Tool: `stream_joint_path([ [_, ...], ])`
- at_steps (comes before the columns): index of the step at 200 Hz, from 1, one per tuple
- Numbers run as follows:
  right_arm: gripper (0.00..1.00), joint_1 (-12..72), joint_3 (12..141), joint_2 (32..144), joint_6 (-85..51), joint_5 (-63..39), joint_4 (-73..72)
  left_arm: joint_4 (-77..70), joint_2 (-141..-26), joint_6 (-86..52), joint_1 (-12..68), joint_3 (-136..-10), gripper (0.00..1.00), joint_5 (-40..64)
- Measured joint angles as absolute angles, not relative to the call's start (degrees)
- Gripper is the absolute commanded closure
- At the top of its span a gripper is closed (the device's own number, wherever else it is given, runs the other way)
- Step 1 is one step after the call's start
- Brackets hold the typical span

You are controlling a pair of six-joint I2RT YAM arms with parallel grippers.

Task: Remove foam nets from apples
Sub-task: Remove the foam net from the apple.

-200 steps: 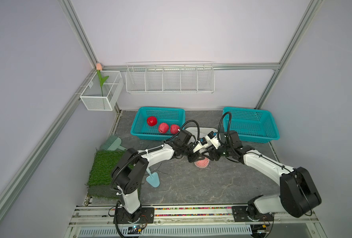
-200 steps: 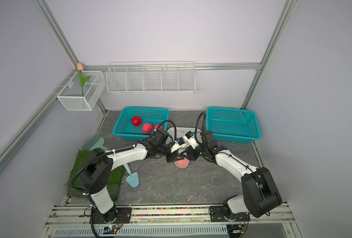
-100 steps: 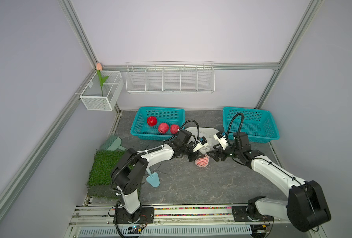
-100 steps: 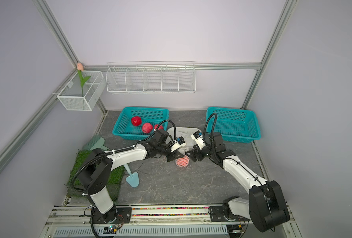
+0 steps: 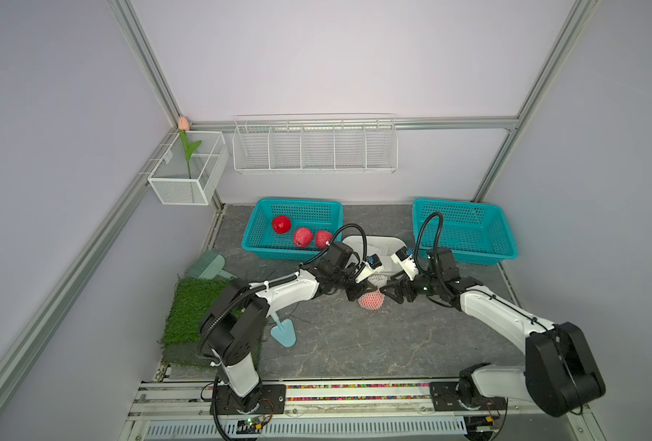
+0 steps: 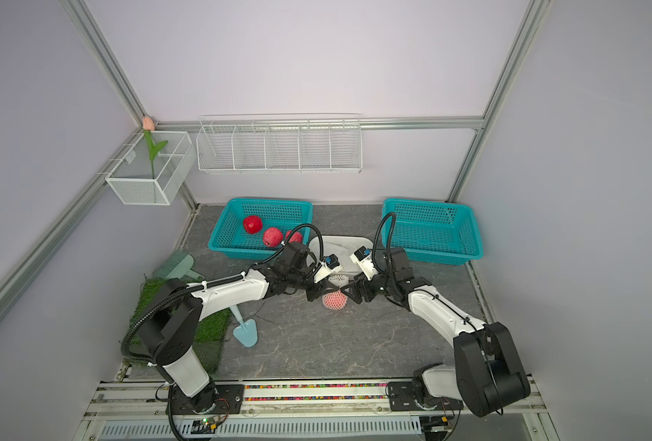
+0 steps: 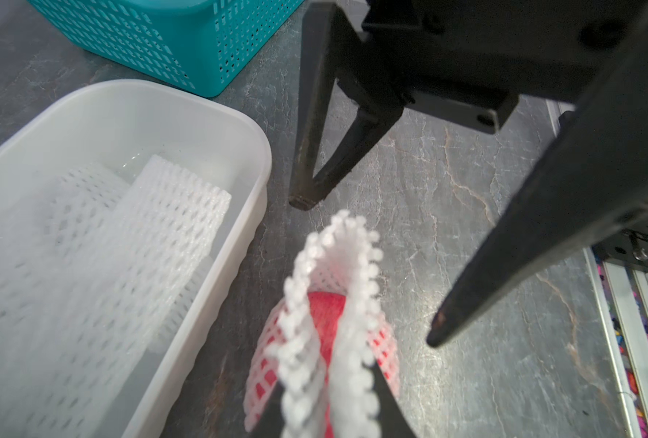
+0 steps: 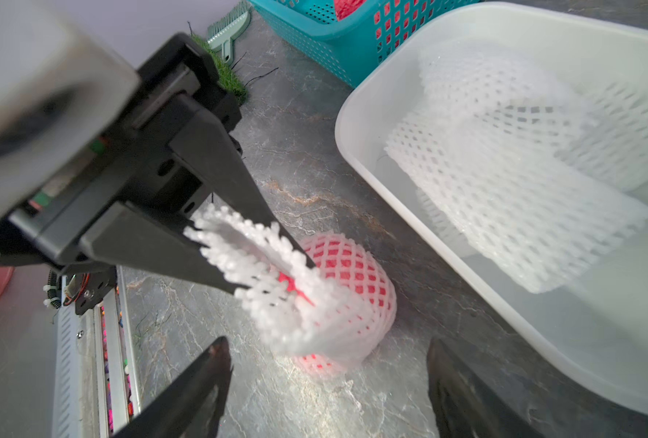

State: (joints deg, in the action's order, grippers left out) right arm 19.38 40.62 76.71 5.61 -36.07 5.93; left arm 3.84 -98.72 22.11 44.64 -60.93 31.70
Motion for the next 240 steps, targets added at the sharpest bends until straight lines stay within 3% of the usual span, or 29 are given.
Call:
stream_joint_path([
  [74,0.18,23.81,37.87,80.75,4.54,-34.68,-2.28,3.29,-96.75,22.06,44.64,-60.29,0.78,31.31],
  [104,0.14,23.86,36.21,80.79,4.6,-33.89,-5.1,3.27,-96.31,22.06,44.64,-59.96,0.79,31.33],
  [114,0.01,23.86,36.21,80.88,4.82,-33.95,-6.0,3.29,-96.31,22.06,44.64,-59.96,0.79,31.33],
  [119,0.1,23.86,36.21,80.93,4.69,-33.98,-6.44,3.29,-96.31,22.06,44.64,-59.96,0.79,31.33],
  [128,0.11,23.9,36.21,81.1,5.37,-34.3,-7.31,3.29,-96.31,22.04,44.64,-59.96,0.79,31.33],
  [172,0.0,24.6,36.47,83.44,7.97,-37.69,-11.55,3.77,-96.31,21.87,44.64,-59.96,0.79,31.57],
  [210,0.06,25.23,37.12,87.83,10.61,-39.05,-11.33,4.47,-96.31,21.85,44.64,-59.88,0.79,31.57],
  [240,0.2,25.28,37.19,89.19,11.66,-39.27,-11.81,4.54,-96.31,21.41,44.64,-59.88,0.79,31.57],
])
